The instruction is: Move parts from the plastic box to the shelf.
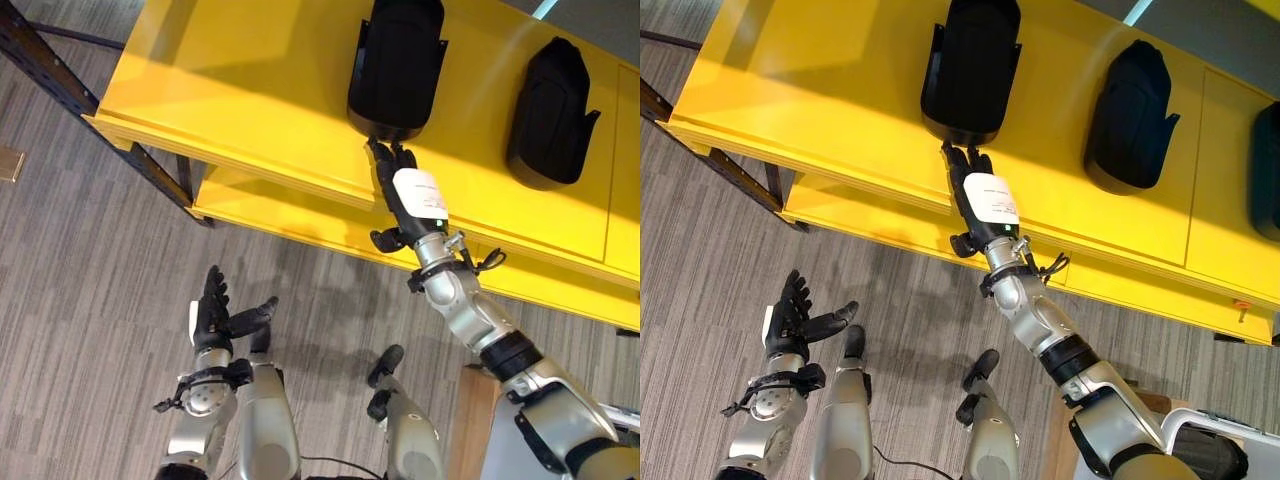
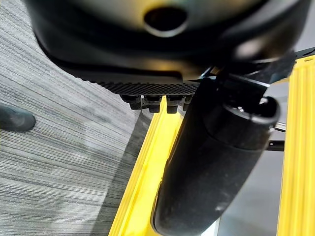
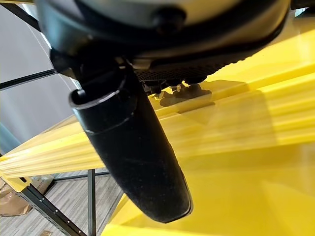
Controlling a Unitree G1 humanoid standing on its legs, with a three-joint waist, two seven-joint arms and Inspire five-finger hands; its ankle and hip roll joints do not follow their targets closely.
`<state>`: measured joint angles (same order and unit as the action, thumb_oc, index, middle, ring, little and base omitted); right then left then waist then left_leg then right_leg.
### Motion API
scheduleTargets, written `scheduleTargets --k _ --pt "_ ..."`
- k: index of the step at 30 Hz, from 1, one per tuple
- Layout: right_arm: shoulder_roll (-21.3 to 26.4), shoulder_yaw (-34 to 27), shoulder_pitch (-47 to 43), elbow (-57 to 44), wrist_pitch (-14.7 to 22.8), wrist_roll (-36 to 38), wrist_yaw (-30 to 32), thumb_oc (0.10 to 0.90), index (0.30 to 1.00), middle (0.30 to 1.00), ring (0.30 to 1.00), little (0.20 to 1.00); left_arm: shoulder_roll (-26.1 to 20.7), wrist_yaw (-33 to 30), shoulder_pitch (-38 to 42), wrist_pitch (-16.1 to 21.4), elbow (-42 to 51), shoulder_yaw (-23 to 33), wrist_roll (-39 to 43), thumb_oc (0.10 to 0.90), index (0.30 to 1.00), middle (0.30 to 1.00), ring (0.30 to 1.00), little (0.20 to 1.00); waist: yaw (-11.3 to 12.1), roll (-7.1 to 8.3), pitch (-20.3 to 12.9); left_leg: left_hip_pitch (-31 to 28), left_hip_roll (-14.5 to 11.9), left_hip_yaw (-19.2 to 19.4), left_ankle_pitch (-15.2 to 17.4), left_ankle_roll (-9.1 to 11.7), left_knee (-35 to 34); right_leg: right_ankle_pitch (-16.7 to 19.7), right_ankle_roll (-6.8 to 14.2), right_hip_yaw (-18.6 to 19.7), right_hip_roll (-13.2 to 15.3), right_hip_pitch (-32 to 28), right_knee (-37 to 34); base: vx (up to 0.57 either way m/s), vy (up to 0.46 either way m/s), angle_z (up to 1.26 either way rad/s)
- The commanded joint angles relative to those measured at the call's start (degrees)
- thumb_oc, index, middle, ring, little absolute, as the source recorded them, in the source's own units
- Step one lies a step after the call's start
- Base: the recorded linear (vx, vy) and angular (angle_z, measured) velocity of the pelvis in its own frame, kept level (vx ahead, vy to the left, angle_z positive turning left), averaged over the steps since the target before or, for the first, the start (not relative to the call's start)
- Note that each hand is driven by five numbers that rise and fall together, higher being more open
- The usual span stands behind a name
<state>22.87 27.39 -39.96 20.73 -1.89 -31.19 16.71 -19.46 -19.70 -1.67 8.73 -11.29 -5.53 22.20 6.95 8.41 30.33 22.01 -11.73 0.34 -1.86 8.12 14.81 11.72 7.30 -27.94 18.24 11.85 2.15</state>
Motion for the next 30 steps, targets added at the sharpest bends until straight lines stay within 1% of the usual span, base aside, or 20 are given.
scheduleTargets --k 1,25,30 --pt "-0.94 1.60 -6.91 0.29 1.70 1.90 -0.76 0.900 1.000 1.000 1.000 1.000 -2.91 -0.10 -0.53 4.91 6.42 -0.41 -0.29 0.900 1.000 1.000 1.000 1.000 2.22 0.51 -0.53 -0.28 1.12 1.19 4.43 -3.11 0.18 0.08 5.58 0.66 6.32 -2.32 3.31 0.00 0.000 0.00" --pt "-1.52 2.27 -8.09 0.41 1.76 2.44 -0.61 0.900 1.000 1.000 1.000 1.000 -2.87 -0.77 -0.26 5.06 5.93 -0.66 -0.05 0.900 1.000 1.000 1.000 1.000 2.39 0.55 -0.53 0.47 1.22 0.98 4.51 -3.19 0.70 -0.18 5.35 0.57 6.27 -1.98 3.68 0.00 0.000 0.00" --pt "-0.81 1.35 -4.75 -2.21 2.12 2.68 -0.92 0.900 1.000 1.000 1.000 1.000 -2.70 -0.94 -0.20 4.77 5.74 -0.26 -0.37 0.900 1.000 1.000 1.000 1.000 1.84 0.95 -0.53 0.06 1.17 1.21 4.29 -3.16 0.24 -0.23 5.43 0.49 6.22 -2.21 3.54 0.00 0.000 0.00"
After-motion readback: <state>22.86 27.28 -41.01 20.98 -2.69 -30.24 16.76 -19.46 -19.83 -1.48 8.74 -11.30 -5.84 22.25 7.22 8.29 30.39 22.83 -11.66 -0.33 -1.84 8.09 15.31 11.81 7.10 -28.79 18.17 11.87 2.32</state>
